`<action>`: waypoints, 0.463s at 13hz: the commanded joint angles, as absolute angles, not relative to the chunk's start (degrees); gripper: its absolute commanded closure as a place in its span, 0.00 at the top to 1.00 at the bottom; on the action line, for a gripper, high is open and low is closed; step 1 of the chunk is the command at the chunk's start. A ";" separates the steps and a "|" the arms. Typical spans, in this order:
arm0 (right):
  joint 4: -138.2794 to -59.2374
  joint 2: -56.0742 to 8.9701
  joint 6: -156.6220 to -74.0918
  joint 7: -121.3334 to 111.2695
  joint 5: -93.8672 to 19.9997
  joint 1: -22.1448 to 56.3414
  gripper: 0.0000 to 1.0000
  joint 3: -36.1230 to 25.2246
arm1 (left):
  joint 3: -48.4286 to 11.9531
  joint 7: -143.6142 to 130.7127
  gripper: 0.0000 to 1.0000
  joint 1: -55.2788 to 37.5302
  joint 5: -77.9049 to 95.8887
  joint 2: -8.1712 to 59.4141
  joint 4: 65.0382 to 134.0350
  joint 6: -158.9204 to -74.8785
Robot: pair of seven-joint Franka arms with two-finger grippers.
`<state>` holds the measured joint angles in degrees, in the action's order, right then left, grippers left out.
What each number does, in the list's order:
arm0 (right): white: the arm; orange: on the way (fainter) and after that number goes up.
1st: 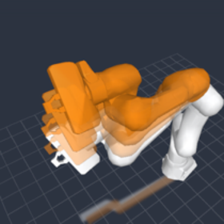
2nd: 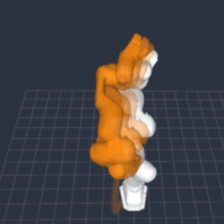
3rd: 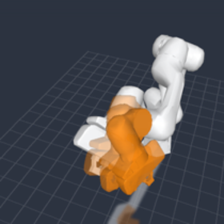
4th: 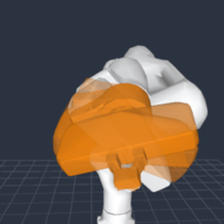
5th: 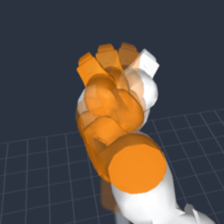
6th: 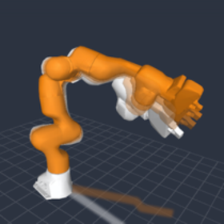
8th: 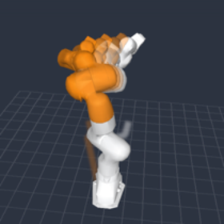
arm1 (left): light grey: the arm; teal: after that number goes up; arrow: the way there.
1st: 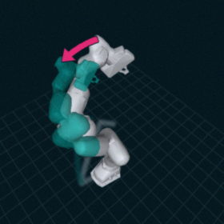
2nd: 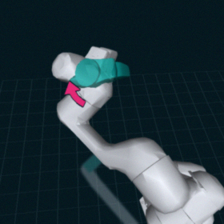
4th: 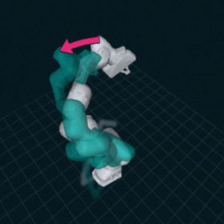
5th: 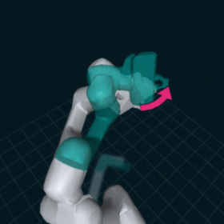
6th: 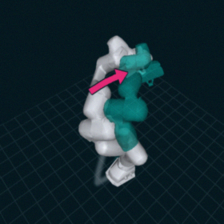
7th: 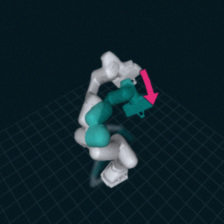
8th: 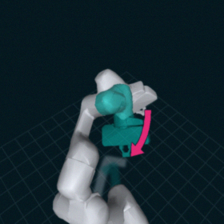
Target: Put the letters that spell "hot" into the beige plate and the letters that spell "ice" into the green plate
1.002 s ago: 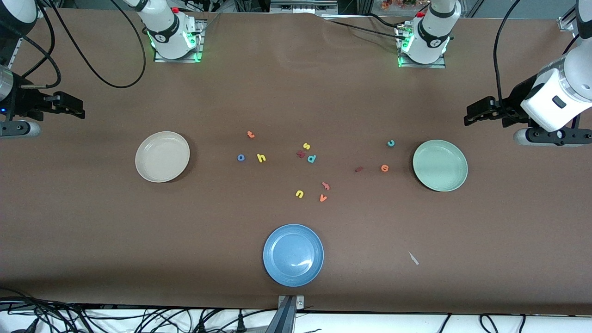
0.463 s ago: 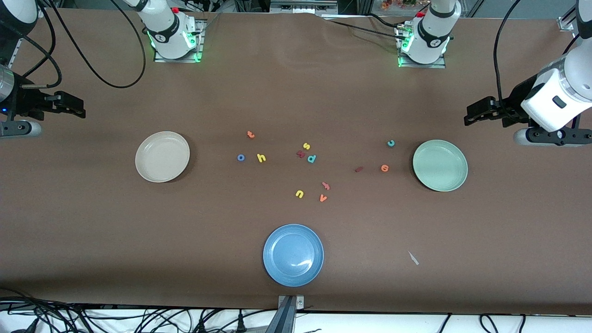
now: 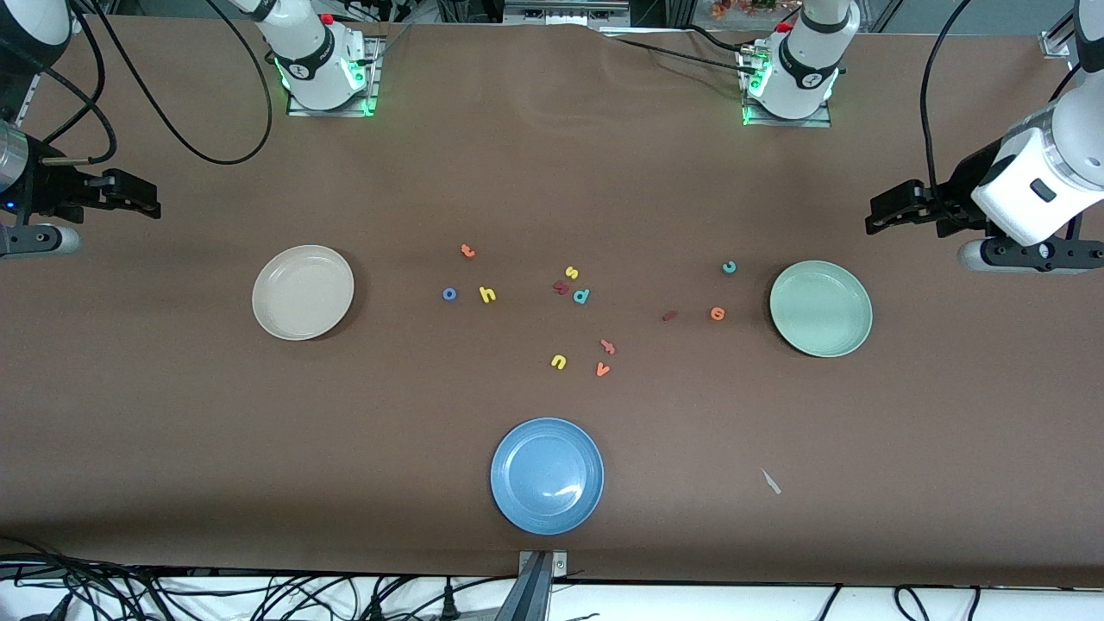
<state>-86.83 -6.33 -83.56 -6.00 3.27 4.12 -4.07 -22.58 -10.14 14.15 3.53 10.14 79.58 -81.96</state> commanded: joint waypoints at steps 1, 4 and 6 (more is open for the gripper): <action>-85.34 -6.86 -82.27 -7.03 3.16 3.87 1.00 -4.04 | -22.67 -10.63 1.00 13.98 3.16 9.76 79.01 -81.04; -85.34 -6.77 -80.69 -6.42 3.08 3.87 1.00 -4.13 | -22.76 -10.63 1.00 13.97 3.16 9.76 79.01 -81.04; -85.08 -6.68 -80.68 -6.77 2.99 3.78 1.00 -4.92 | -22.76 -10.72 1.00 13.97 3.16 9.76 79.01 -81.04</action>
